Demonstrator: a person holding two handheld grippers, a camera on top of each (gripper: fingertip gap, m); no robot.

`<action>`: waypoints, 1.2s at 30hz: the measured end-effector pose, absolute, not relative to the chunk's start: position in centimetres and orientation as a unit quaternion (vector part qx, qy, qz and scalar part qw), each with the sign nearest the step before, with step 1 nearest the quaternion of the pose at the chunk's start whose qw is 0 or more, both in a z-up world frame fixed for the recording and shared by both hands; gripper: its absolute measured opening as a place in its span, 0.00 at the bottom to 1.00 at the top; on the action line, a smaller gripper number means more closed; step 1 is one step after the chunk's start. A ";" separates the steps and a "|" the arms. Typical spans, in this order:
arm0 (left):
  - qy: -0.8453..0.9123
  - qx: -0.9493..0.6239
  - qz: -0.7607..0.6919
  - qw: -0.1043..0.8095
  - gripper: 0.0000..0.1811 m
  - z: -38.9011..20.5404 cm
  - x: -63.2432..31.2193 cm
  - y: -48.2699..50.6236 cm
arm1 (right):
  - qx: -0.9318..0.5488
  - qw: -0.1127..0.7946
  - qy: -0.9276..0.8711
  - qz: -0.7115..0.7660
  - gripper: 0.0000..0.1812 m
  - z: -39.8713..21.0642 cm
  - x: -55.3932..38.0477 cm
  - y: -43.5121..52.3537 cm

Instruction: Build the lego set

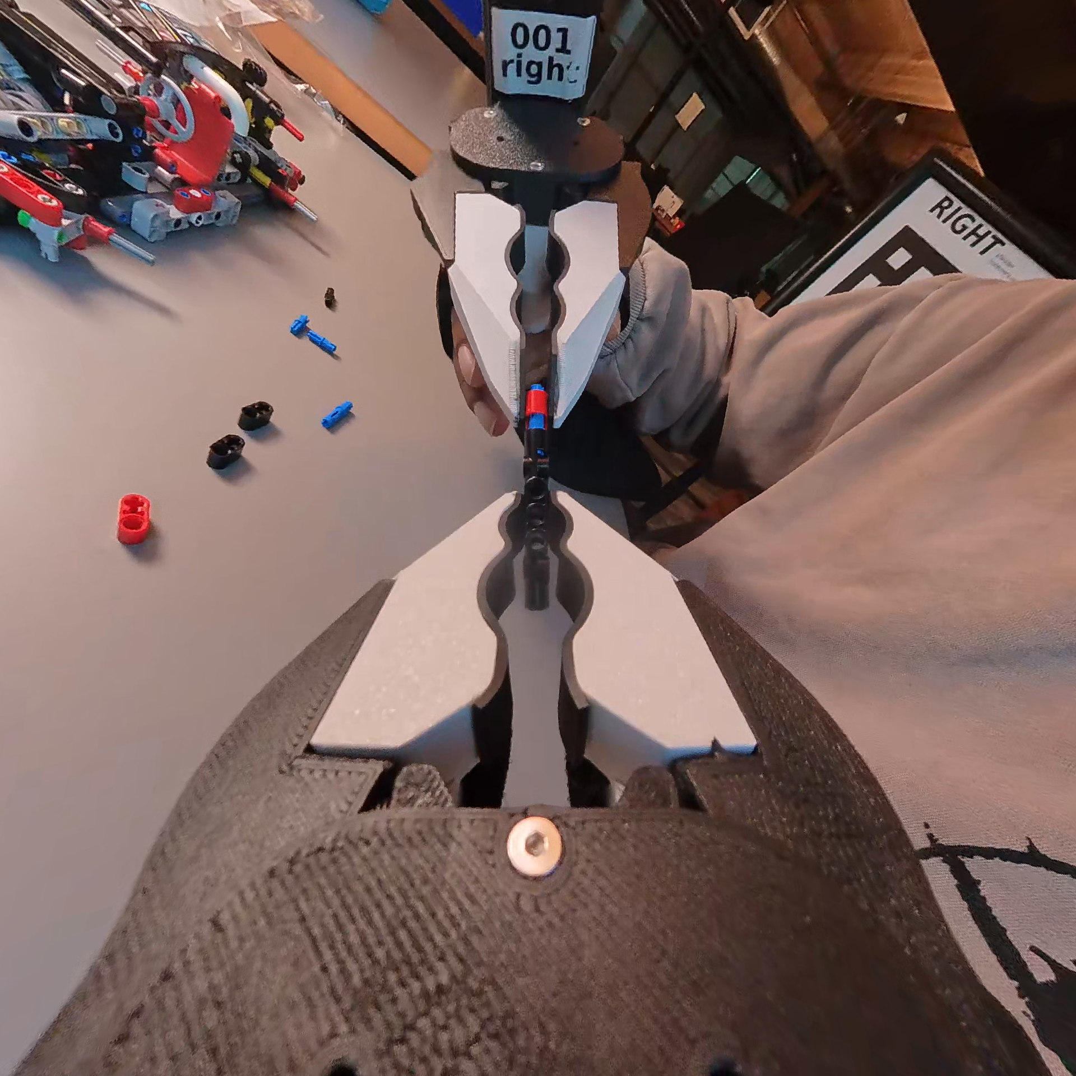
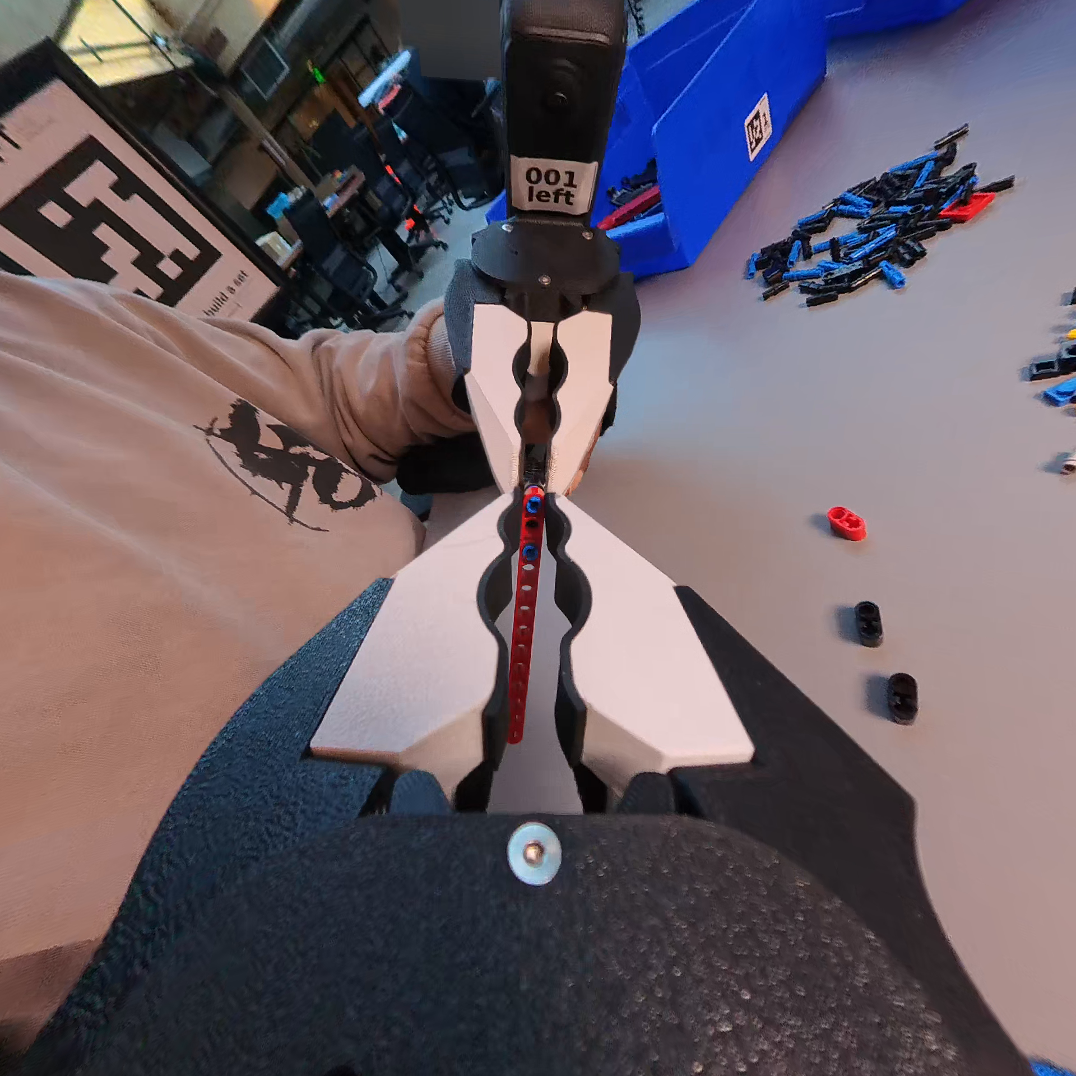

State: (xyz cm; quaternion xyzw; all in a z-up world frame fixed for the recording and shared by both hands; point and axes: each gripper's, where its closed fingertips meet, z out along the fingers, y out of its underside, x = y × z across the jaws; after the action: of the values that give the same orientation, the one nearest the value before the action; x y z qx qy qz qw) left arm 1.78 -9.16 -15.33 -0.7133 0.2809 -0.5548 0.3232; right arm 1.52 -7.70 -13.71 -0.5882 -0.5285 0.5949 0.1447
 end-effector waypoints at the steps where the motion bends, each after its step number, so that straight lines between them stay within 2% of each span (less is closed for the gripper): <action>1: 0.281 -0.714 -0.555 0.322 0.03 -15.4 1.8 -9.2 | -0.590 0.147 -0.535 0.587 0.02 -13.9 1.5 -7.7; 15: 0.325 -0.731 -0.517 0.304 0.02 -17.2 2.0 -10.2 | -0.592 0.136 -0.593 0.529 0.02 -16.5 2.2 -9.3; 36: 0.301 -0.732 -0.526 0.311 0.02 -17.0 1.9 -9.6 | -0.609 0.143 -0.531 0.572 0.02 -16.7 1.8 -9.1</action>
State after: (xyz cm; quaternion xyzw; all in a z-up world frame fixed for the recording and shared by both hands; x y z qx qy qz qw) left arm 1.95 -9.59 -17.03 -0.7320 0.3007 -0.5263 0.3112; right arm 1.81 -9.10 -16.66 -0.6091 -0.5307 0.5718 0.1428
